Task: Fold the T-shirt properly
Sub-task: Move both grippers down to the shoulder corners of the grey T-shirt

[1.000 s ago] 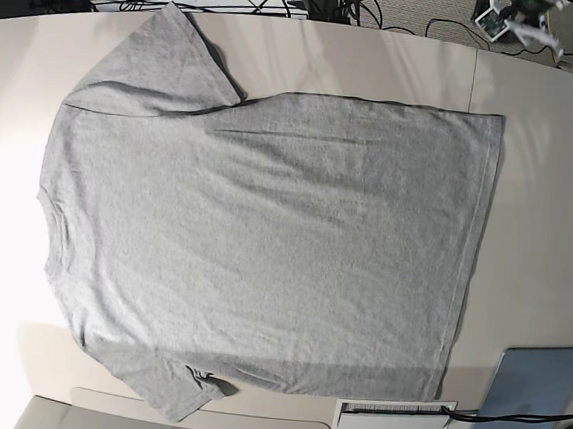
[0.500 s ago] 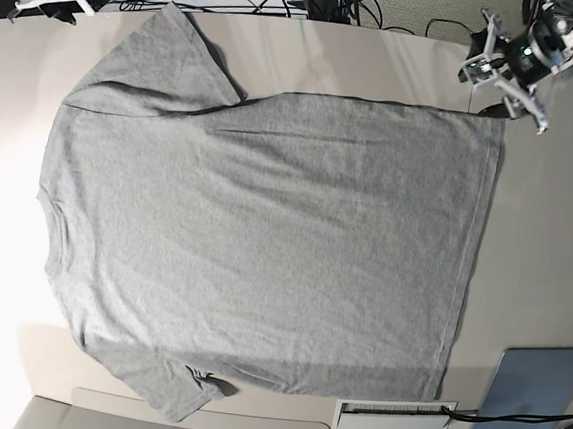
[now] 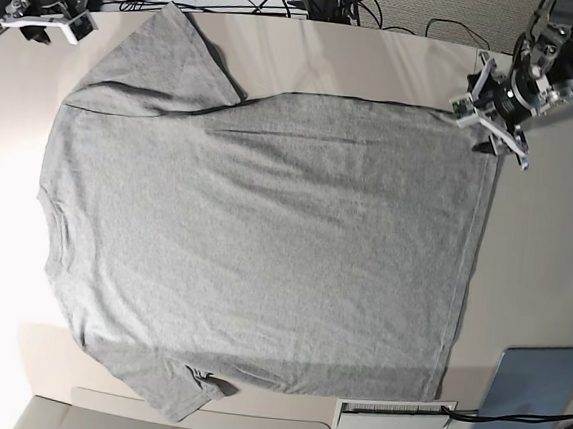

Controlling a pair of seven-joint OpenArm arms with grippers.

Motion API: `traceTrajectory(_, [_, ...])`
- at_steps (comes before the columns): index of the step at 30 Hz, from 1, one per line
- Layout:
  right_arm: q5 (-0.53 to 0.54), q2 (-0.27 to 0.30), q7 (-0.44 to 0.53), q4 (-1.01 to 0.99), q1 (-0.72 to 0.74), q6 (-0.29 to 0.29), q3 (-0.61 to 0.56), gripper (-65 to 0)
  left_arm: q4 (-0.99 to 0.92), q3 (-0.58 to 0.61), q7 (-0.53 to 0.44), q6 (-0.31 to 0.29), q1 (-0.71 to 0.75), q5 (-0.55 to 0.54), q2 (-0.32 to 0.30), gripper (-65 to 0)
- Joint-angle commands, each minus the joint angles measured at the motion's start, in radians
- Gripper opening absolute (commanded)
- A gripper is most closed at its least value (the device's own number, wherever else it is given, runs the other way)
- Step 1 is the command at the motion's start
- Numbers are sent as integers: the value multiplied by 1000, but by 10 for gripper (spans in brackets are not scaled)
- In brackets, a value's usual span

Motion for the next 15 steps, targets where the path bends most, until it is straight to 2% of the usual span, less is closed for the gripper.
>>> traceTrajectory(1, [-9, 7, 28, 14, -8, -10, 8, -361, -17, -1, -4, -21, 3, 13, -15, -289])
traceTrajectory(3, [-40, 6, 85, 14, -8, -8, 8, -361, -49, -1, -51, -34, -6, 13, -12, -289])
traceTrajectory(6, [-112, 7, 144, 14, -7, -8, 8, -361, -85, -1, -54, -34, -21, 13, -7, -289])
traceTrajectory(10, [-132, 7, 161, 14, 9, 2, 8, -361, -135, -1, -68, -26, -55, 13, -6, -290])
traceTrajectory(15, [-132, 7, 167, 14, 36, 130, 8, -361, -221, -1, -92, -26, -94, 23, 11, -305])
